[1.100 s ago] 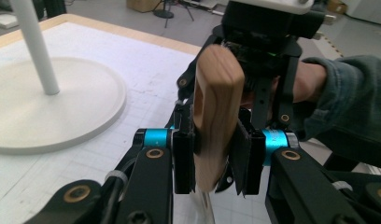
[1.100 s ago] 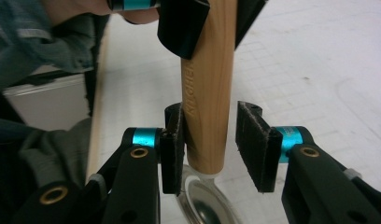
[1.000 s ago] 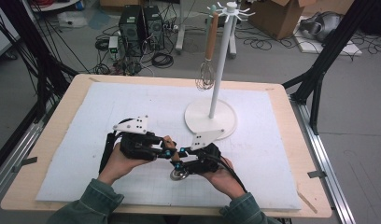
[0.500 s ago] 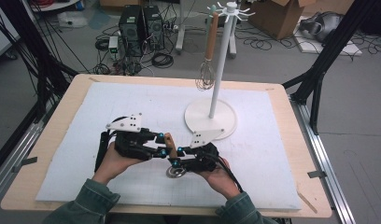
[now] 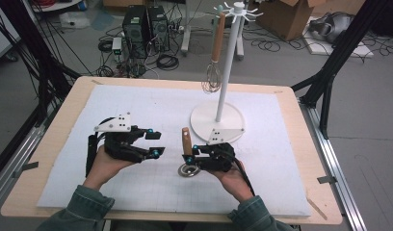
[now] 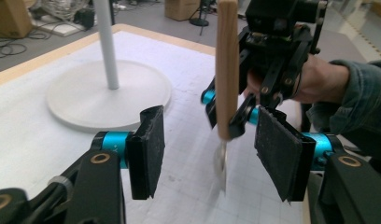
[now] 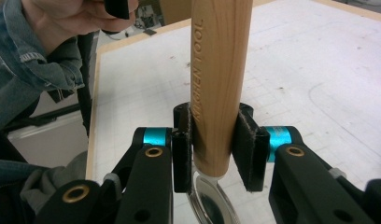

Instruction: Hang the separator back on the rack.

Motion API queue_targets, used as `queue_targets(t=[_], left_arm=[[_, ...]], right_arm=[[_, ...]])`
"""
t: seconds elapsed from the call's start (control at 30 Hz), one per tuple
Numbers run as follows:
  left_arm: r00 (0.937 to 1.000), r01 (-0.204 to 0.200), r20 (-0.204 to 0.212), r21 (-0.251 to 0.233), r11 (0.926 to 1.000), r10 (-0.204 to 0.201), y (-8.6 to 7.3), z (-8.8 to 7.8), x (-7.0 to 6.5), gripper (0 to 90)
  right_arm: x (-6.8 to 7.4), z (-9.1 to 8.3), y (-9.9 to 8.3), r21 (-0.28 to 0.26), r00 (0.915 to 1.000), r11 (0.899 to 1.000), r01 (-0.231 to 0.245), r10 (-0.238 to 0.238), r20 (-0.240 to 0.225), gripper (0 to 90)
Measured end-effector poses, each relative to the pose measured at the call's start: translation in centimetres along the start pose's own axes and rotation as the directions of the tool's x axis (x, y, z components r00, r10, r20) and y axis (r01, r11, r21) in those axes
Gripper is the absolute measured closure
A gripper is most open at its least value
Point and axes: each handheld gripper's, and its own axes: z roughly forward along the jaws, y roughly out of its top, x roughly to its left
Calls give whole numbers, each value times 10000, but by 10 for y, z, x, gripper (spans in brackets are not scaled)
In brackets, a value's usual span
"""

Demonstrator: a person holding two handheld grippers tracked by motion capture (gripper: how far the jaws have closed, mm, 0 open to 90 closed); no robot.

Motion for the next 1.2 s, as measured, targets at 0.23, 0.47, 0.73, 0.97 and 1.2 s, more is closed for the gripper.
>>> queue_targets(t=[0.23, 0.47, 0.73, 0.97, 1.2], left_arm=[[9981, 50, -618, 35, 10000, -48, -8, -14, 6, 345], [9943, 217, -1050, 132, 9997, -202, -16, -24, 11, 289], [9898, 270, -1409, 284, 9992, -228, -22, -31, 11, 254], [9837, 340, -1780, 356, 9988, -271, -24, -36, 11, 191], [9799, 358, -1975, 321, 9988, -287, -24, -40, 12, 137]], right_arm=[[-8, -13, 2, -256, 9990, 9994, -214, 224, 389, 709], [-17, -31, 9, -515, 9957, 9979, -401, 442, 810, 710], [-28, -51, 22, -775, 9890, 9958, -485, 587, 1355, 709], [-35, -71, 38, -1080, 9803, 9931, -468, 664, 1859, 709], [-42, -87, 49, -1285, 9729, 9901, -564, 834, 2157, 709]])
